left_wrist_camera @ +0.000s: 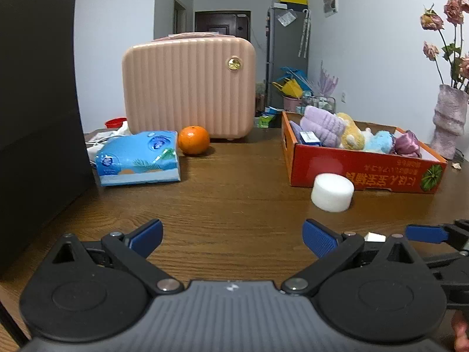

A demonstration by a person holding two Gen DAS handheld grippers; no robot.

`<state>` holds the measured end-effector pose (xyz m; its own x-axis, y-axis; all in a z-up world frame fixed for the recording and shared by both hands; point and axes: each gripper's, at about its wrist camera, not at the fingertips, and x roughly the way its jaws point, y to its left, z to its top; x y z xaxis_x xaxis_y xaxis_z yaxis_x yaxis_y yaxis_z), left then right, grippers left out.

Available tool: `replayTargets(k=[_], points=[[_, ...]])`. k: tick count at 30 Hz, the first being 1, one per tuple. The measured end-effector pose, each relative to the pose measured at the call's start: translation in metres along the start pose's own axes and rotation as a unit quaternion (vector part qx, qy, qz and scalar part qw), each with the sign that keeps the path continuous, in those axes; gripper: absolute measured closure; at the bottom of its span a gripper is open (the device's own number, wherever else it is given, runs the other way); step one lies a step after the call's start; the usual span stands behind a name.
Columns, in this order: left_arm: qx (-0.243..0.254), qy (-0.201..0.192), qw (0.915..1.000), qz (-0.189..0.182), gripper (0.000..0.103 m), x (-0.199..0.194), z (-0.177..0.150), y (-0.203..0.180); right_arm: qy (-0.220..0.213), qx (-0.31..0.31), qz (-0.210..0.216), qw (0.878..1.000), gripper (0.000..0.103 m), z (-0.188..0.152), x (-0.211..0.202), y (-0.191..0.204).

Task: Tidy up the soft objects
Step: 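Close the right tool on the white wedge sponge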

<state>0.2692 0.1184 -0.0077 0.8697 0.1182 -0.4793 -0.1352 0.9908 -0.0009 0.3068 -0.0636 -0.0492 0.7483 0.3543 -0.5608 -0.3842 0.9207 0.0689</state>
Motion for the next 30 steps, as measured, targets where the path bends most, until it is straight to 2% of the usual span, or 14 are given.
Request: replayTargets(k=[1,3,7,9,11,18,30], points=[[0.001,0.002,1.0,-0.003,0.0,0.0,-0.001,0.0,0.004,0.002,0.002,1.0,0.029,0.0,0.002,-0.001],[0.004,0.007,0.9999,-0.009,0.0,0.001,-0.002,0.0,0.01,0.005,0.003,1.0,0.041,0.0,0.005,0.0],[0.006,0.014,0.9997,-0.017,0.0,0.003,-0.005,0.002,0.015,0.007,0.017,1.0,0.055,0.0,0.008,0.001],[0.005,0.016,0.9997,-0.019,0.0,0.003,-0.005,0.003,0.015,0.006,0.028,0.999,0.069,0.0,0.007,0.002],[0.003,0.016,0.9996,-0.022,0.0,0.003,-0.005,0.005,0.015,0.002,0.033,0.999,0.074,0.0,0.006,0.005],[0.004,0.015,0.9995,-0.026,0.0,0.002,-0.005,0.004,0.01,0.002,0.033,0.999,0.081,0.0,0.004,0.005],[0.002,0.017,0.9997,-0.015,0.0,0.008,-0.005,0.004,-0.021,0.02,0.018,0.999,0.081,0.006,-0.005,-0.007]])
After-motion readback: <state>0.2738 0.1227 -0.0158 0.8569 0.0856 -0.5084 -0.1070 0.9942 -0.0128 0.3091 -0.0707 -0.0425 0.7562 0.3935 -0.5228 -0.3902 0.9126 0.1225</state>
